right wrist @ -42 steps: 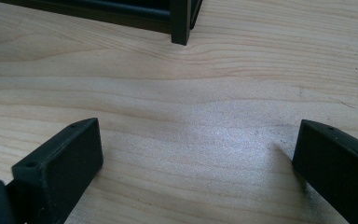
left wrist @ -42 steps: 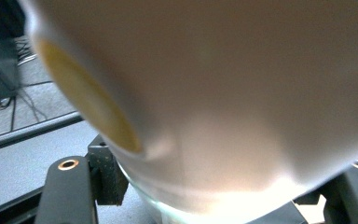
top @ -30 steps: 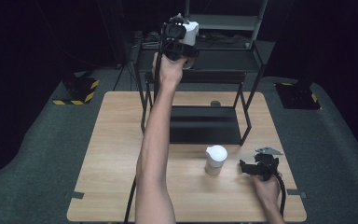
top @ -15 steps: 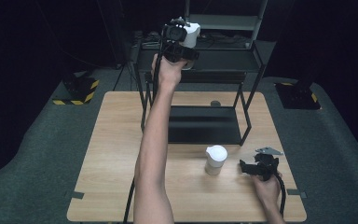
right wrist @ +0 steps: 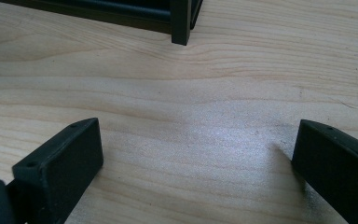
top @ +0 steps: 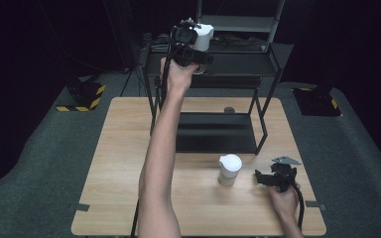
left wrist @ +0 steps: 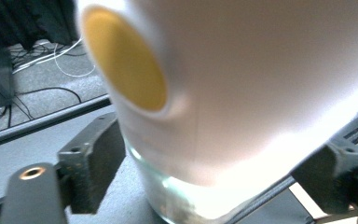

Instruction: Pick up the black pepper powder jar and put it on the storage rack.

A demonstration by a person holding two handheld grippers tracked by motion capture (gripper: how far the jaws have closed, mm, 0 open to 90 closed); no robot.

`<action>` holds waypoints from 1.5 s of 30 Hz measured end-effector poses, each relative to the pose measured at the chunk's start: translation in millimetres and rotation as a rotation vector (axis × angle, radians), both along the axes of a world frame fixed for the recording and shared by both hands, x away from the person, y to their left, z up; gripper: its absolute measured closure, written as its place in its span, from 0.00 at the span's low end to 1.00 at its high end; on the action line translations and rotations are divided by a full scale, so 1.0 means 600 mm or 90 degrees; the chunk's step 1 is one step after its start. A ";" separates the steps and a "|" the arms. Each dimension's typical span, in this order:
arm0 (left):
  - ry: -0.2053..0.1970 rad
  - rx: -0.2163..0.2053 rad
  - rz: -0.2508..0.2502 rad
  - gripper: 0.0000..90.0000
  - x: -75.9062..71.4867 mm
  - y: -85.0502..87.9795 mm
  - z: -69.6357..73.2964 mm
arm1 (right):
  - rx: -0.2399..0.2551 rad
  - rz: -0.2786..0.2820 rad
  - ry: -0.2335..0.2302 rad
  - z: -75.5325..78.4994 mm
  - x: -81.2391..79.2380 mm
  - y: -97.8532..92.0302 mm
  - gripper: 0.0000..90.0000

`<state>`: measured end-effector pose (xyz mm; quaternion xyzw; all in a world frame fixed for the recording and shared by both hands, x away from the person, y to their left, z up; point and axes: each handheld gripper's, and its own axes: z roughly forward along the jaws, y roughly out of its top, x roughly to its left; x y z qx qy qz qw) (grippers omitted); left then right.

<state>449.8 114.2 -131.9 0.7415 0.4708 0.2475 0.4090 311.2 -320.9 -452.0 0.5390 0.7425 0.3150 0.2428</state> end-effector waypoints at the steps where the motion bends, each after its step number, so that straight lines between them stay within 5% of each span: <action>1: -0.003 -0.001 -0.003 0.15 -0.003 0.003 -0.001 | 0.000 0.000 0.000 0.000 0.000 0.000 0.01; 20: -0.014 0.017 -0.020 0.08 -0.062 0.028 0.005 | 0.002 -0.002 0.001 0.000 0.000 0.001 0.01; 45: -0.007 0.038 -0.044 0.05 -0.117 0.054 -0.027 | 0.002 -0.002 0.000 0.000 0.000 0.001 0.01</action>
